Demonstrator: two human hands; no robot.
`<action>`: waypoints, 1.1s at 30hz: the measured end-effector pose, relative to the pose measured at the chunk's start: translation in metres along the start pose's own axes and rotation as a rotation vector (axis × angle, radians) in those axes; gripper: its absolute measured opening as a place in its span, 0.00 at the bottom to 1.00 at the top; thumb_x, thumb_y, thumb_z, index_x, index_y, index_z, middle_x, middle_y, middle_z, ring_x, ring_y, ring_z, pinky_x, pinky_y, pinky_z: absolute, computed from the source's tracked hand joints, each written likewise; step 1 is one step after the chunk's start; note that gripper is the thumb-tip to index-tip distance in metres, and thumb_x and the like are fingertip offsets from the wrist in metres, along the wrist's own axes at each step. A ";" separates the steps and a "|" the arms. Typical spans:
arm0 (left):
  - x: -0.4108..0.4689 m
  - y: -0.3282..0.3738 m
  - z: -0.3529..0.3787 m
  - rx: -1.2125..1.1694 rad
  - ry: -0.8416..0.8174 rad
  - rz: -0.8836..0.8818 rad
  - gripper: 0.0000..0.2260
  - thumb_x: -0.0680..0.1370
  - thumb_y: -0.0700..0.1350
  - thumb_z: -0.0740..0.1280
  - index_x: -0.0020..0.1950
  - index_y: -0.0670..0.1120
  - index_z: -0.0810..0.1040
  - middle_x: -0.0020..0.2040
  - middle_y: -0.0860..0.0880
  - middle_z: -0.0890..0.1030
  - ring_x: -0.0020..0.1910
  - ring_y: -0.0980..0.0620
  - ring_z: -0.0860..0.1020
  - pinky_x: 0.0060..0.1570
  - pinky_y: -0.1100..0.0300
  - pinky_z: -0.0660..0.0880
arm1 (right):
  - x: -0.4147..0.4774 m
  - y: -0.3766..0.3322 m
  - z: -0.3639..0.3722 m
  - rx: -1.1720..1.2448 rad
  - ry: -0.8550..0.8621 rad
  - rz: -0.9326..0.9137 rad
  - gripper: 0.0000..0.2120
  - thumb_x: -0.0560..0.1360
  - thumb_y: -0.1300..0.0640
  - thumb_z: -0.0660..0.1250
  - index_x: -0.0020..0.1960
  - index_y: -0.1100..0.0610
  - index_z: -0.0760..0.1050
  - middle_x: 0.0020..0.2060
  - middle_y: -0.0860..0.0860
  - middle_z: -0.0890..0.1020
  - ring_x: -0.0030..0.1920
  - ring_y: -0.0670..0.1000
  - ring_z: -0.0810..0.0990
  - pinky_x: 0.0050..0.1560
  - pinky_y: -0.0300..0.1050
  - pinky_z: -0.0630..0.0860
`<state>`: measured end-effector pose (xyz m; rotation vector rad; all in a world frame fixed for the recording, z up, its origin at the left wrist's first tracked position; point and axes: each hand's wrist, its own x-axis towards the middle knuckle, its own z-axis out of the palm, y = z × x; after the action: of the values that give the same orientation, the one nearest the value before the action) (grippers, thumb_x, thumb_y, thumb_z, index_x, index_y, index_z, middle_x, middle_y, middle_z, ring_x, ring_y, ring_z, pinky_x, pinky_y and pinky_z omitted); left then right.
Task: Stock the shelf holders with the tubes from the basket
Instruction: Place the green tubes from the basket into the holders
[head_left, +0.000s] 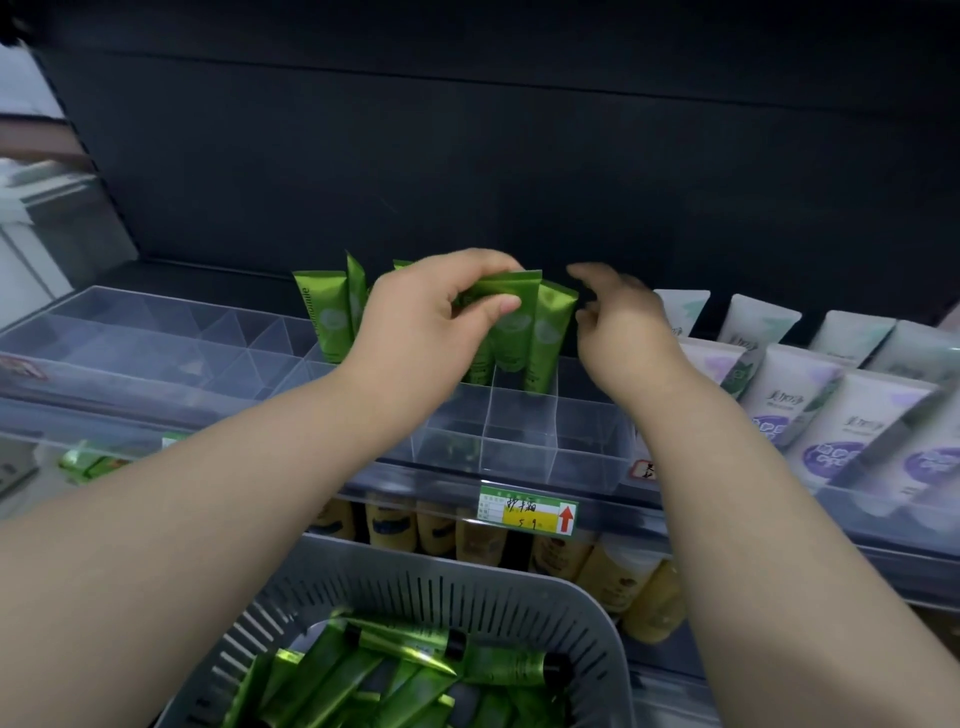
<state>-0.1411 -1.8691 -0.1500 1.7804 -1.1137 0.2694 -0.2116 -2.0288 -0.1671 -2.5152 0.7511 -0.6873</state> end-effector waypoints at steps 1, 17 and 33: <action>0.003 0.000 0.002 -0.010 0.002 -0.016 0.09 0.75 0.41 0.69 0.54 0.49 0.81 0.44 0.60 0.79 0.45 0.68 0.75 0.49 0.78 0.68 | 0.000 -0.001 -0.001 -0.002 -0.005 -0.001 0.26 0.75 0.69 0.57 0.71 0.53 0.65 0.65 0.59 0.70 0.61 0.58 0.73 0.58 0.39 0.68; 0.035 -0.031 0.052 0.260 -0.317 -0.101 0.13 0.78 0.38 0.62 0.62 0.44 0.76 0.58 0.44 0.79 0.54 0.47 0.77 0.47 0.69 0.66 | -0.005 -0.004 -0.011 -0.016 -0.025 -0.065 0.21 0.77 0.65 0.58 0.69 0.54 0.68 0.63 0.59 0.71 0.60 0.58 0.73 0.55 0.40 0.69; 0.001 -0.003 -0.023 0.511 -0.415 0.170 0.18 0.80 0.50 0.58 0.69 0.51 0.70 0.67 0.51 0.73 0.66 0.52 0.69 0.65 0.57 0.67 | -0.031 -0.025 -0.012 -0.057 0.002 -0.160 0.20 0.75 0.62 0.62 0.66 0.54 0.71 0.61 0.56 0.74 0.57 0.57 0.75 0.55 0.46 0.73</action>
<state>-0.1317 -1.8504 -0.1399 2.2606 -1.6009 0.3148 -0.2311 -1.9943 -0.1548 -2.6485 0.5825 -0.7309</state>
